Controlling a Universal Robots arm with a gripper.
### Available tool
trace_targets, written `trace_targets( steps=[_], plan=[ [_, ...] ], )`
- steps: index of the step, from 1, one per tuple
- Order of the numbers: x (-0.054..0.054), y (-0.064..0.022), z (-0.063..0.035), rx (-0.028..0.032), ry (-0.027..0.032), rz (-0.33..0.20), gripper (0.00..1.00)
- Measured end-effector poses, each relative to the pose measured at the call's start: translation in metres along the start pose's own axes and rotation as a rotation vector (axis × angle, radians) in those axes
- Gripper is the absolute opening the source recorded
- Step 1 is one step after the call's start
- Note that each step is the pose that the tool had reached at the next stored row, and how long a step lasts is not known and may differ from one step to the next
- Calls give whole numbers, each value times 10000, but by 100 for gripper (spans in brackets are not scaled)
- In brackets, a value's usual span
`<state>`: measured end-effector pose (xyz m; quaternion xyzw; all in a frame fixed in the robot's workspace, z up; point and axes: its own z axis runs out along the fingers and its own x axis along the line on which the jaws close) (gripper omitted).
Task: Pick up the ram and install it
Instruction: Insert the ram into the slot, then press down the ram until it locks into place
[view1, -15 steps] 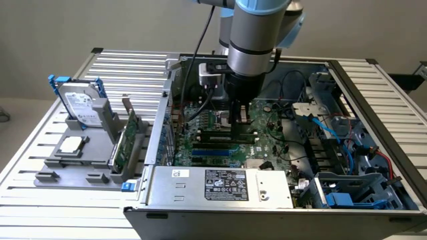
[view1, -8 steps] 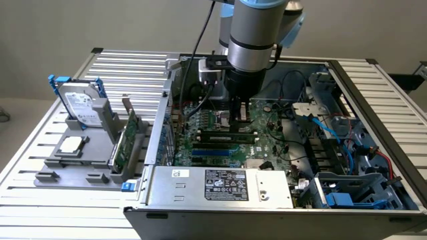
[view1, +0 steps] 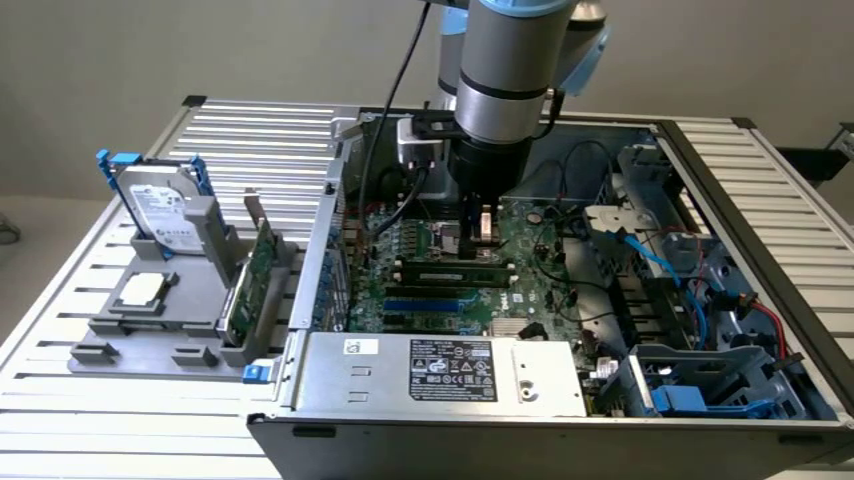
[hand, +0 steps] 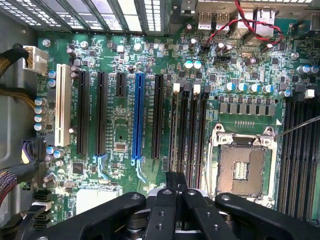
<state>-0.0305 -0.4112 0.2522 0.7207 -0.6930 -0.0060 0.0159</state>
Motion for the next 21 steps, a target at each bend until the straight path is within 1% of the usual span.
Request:
trace_targets(
  steps=[15, 18, 21],
  plan=[
    [0, 0, 0, 0, 0, 0, 11],
    [-1, 27, 12, -1, 2, 1, 11],
    [-3, 48, 50, 0, 1, 1, 11]
  ],
)
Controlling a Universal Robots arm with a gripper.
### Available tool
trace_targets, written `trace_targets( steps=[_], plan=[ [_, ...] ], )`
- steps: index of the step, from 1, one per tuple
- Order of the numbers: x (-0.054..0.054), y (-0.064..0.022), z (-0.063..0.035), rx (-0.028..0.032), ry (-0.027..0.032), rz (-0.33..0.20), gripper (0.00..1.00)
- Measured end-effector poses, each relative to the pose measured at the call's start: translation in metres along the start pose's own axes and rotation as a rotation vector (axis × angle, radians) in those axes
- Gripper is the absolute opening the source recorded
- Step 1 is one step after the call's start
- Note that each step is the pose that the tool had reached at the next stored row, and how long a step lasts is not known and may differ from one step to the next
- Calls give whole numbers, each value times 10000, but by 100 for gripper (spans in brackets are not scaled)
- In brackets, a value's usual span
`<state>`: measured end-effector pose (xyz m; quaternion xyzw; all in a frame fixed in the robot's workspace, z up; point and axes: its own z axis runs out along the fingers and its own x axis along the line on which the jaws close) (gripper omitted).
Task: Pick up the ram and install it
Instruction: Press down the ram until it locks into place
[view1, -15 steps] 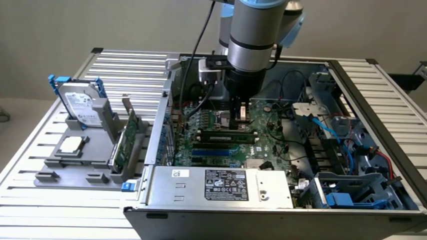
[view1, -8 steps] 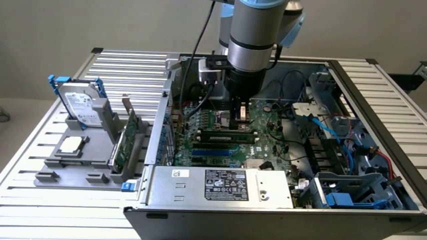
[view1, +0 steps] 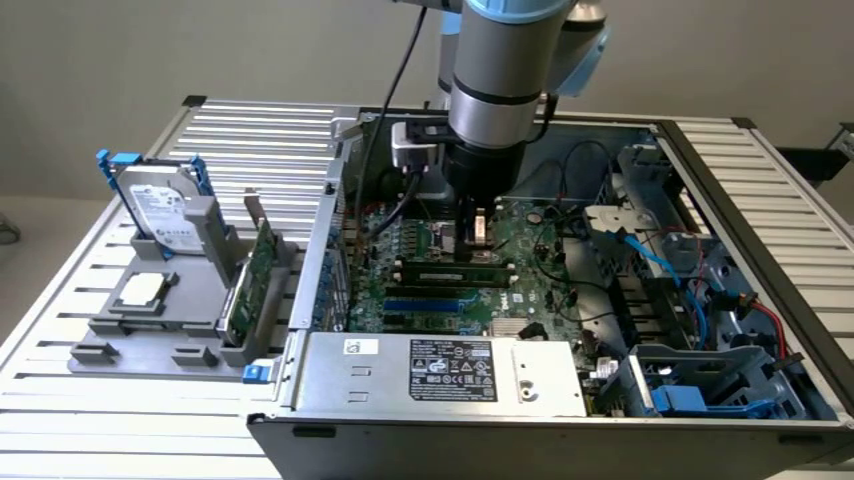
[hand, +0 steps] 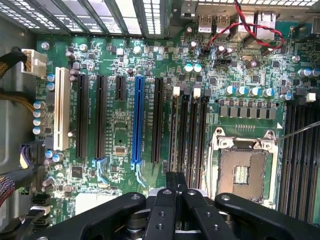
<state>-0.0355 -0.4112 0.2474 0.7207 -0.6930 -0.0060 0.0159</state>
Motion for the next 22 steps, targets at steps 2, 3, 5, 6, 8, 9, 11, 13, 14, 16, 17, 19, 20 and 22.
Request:
trace_targets(
  steps=[2, 3, 5, 6, 8, 9, 11, 13, 14, 16, 17, 19, 20, 22],
  plan=[
    [-1, -1, 31, 0, -11, -1, 11],
    [-1, -1, 45, 0, -23, 1, 11],
    [-1, -2, 63, 1, -44, 12, 11],
    [-1, -2, 65, 1, -49, 20, 11],
    [-1, 17, 65, 1, -67, 29, 11],
    [-3, 40, 67, 2, -85, 31, 11],
    [-5, 93, 69, 2, -114, 34, 11],
    [-6, 132, 70, 2, -140, 36, 11],
    [-7, 148, 71, 2, -151, 38, 11],
    [-8, 181, 75, 2, -173, 46, 11],
    [-9, 197, 77, 1, -180, 52, 11],
    [-10, 216, 83, -2, -188, 76, 11],
    [-10, 218, 88, -6, -188, 88, 11],
    [-10, 218, 99, -24, -189, 121, 11]
  ],
)
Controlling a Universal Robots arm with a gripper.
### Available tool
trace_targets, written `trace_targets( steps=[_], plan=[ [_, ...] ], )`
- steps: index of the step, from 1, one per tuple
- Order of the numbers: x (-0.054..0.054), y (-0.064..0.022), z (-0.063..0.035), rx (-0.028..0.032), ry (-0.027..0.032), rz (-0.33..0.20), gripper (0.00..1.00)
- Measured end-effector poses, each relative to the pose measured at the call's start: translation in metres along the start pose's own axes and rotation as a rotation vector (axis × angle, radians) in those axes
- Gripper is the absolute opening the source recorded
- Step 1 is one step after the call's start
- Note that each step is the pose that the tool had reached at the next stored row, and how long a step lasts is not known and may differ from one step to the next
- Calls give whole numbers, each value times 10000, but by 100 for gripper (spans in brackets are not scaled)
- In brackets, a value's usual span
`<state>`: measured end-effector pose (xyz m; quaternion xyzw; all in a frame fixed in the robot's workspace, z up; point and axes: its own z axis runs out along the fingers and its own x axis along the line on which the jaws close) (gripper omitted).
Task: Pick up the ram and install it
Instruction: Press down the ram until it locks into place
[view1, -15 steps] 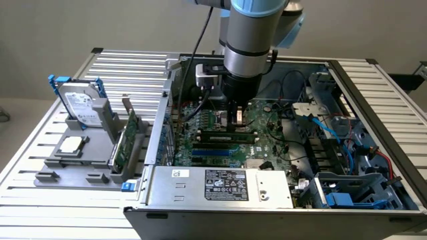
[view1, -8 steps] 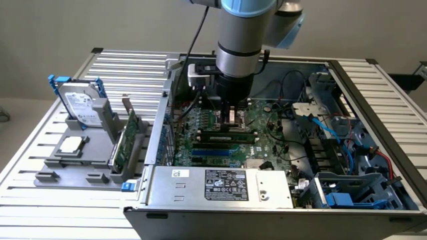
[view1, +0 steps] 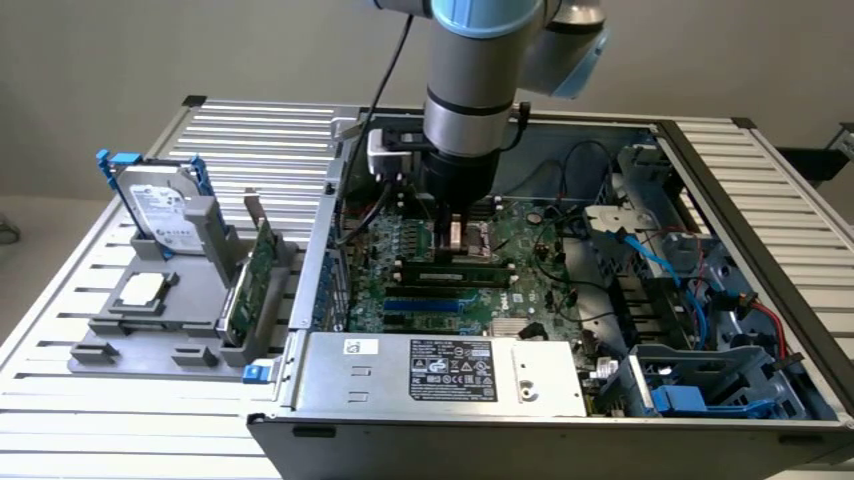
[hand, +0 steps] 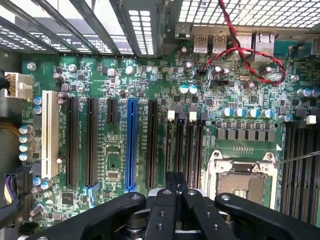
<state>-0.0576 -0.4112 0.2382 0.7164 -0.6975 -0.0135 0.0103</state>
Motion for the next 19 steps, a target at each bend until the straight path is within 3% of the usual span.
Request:
trace_targets(
  steps=[19],
  plan=[
    [1, -1, 120, -183, -13, 367, 11]
  ],
)
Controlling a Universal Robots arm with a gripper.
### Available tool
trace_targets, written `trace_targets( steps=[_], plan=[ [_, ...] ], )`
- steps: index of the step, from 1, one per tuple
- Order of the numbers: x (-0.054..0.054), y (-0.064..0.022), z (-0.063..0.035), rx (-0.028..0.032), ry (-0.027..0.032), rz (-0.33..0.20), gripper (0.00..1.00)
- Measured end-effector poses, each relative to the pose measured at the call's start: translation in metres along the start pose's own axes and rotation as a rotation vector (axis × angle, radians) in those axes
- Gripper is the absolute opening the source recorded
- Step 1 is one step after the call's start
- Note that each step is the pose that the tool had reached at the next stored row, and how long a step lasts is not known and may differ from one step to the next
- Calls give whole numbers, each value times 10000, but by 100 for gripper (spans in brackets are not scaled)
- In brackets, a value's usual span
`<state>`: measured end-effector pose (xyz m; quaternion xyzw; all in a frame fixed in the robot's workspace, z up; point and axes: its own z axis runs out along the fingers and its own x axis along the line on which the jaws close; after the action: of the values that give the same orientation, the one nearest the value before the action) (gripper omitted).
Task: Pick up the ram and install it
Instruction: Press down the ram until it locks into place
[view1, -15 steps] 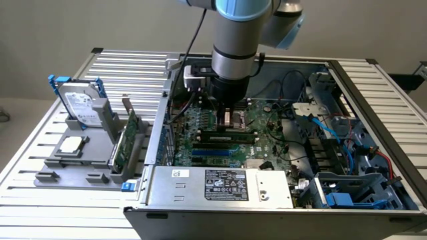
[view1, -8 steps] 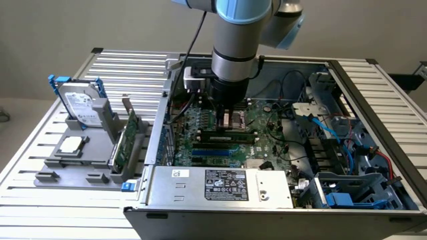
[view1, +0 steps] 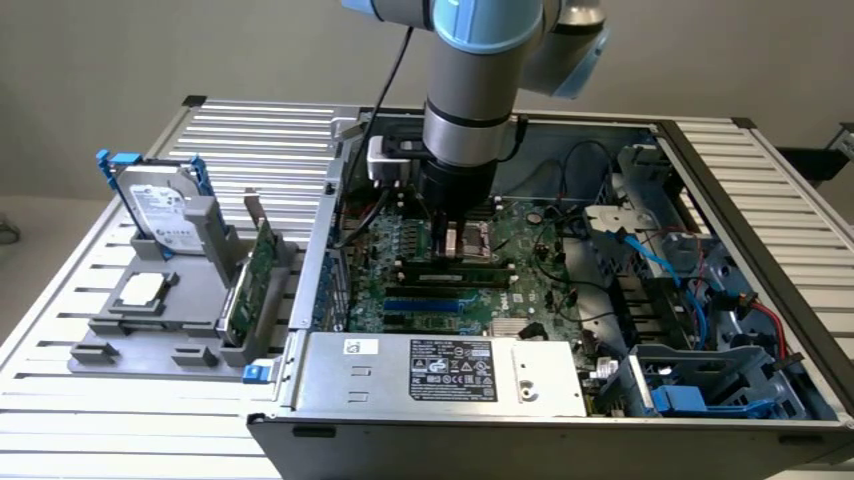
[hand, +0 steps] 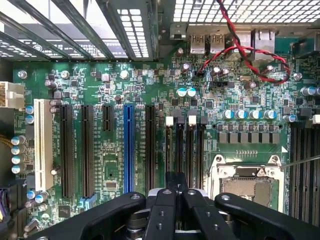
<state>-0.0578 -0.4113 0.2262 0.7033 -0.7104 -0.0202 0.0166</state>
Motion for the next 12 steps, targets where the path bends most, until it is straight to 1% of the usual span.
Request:
trace_targets(
  steps=[3, 4, 5, 6, 7, 8, 10, 12],
  plan=[
    [0, -1, 11, -16, 1, 30, 11],
    [-1, -4, -1, -37, -13, 34, 11],
    [-2, -5, -30, -66, -24, 39, 11],
    [0, -8, -72, -93, -11, 40, 11],
    [2, -20, -105, -132, -6, 41, 11],
    [3, -38, -123, -169, -6, 42, 11],
    [6, -97, -144, -233, -4, 40, 11],
    [9, -172, -150, -282, -5, 43, 11]
  ],
)
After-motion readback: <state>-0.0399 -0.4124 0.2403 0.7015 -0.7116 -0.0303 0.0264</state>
